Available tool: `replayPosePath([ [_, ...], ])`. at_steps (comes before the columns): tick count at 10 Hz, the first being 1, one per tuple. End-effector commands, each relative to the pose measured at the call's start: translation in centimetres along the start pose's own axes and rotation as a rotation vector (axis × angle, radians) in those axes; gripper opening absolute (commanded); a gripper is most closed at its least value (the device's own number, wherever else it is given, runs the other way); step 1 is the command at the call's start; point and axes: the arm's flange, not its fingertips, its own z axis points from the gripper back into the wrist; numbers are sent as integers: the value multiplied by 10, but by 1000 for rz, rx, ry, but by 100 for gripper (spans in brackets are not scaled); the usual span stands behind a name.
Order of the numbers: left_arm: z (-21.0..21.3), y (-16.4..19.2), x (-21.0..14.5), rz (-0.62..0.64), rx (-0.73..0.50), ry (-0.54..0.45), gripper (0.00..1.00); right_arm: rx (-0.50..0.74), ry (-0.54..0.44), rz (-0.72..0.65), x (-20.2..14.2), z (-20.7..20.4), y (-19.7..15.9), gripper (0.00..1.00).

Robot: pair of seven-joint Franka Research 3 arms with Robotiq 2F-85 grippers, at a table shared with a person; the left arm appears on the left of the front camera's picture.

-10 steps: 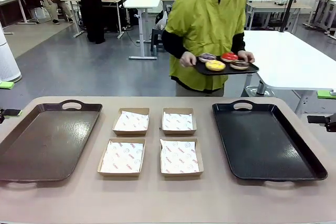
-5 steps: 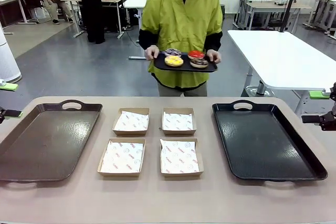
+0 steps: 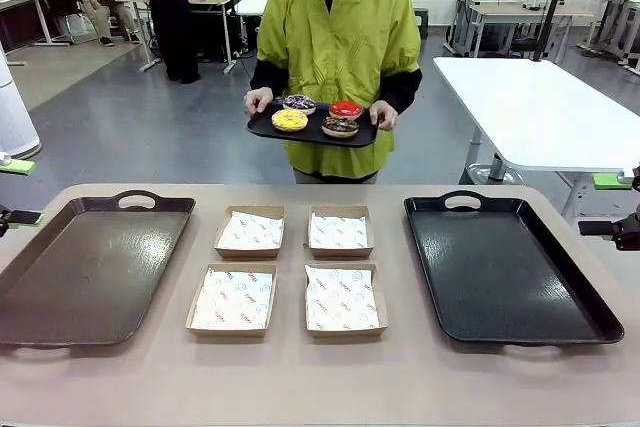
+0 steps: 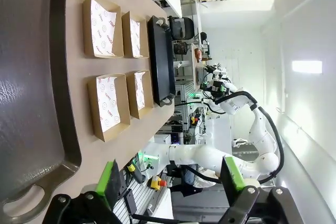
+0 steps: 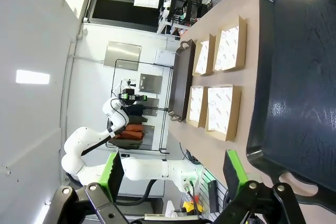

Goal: Individually package the donuts and arrange them on the tray.
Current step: Pick up one Paper togo box.

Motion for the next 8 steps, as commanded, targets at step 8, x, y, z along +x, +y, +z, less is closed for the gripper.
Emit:
replayPosePath([
  [8,3,-1,-1,-6,-14,-3,100,12,-4,1,0,1,0,100],
])
